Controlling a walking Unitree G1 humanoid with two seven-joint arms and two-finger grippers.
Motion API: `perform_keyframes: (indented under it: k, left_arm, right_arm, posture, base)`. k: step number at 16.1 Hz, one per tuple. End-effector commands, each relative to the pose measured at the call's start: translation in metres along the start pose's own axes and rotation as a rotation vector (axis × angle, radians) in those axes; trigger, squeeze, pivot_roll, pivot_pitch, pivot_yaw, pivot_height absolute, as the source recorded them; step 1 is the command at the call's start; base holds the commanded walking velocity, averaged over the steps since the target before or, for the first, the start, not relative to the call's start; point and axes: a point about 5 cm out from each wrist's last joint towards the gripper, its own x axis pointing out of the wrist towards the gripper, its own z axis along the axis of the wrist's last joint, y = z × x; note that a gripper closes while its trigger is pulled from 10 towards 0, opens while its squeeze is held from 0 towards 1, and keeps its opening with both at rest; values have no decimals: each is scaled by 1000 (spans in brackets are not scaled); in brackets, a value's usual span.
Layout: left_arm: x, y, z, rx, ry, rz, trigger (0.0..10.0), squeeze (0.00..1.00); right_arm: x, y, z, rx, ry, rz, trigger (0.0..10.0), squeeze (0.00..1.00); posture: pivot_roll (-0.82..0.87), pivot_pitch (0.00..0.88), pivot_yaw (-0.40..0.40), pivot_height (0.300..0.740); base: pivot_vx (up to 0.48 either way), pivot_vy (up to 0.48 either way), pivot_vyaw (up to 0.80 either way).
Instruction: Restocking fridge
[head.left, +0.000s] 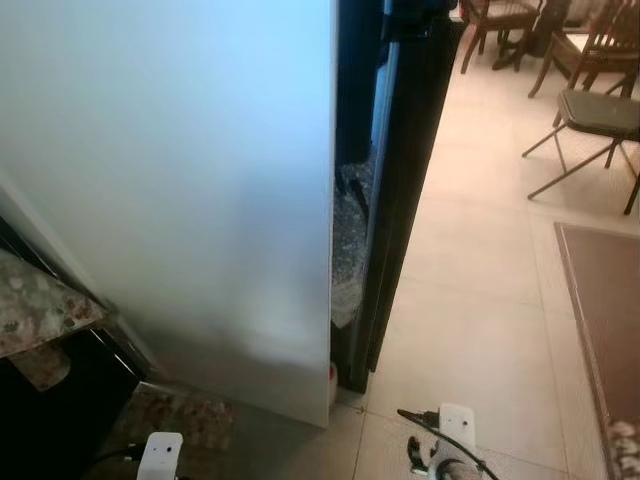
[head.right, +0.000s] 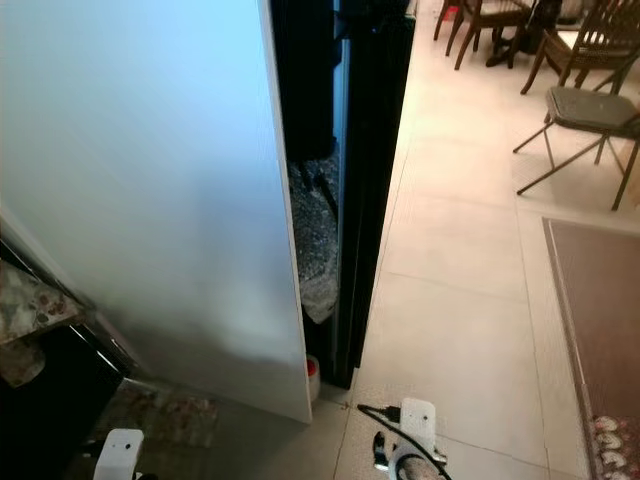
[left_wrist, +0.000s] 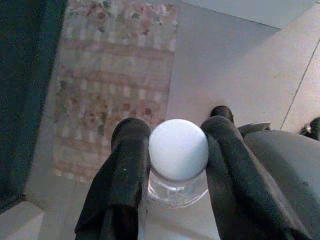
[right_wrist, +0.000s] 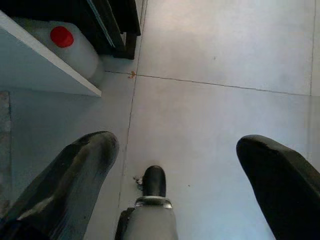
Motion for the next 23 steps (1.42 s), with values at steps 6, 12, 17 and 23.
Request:
perform_keyframes:
  k: [6, 12, 17, 23]
  left_arm:
    - [-4, -7, -22, -74, 37, 22, 10000, 0]
    - [-3, -28, -21, -69, 26, -20, 10000, 0]
    - [-1, -7, -5, -84, -18, 32, 10000, 0]
    - [0, -8, 2, -67, -35, -3, 10000, 0]
  right_arm:
    - [-2, -9, -15, -49, 27, 19, 10000, 0]
    - [-2, -32, -13, -13, 13, -43, 10000, 0]
    - [0, -9, -4, 36, 31, -14, 10000, 0]
    - [0, -8, 2, 90, -3, -34, 10000, 0]
  posture:
    - [114, 0, -47, 740]
    - [-1, 0, 28, 740]
    - [-25, 0, 48, 740]
    - [-33, 0, 85, 740]
  base:
    - [0, 0, 0]
    - [0, 0, 0]
    - [0, 0, 0]
    - [0, 0, 0]
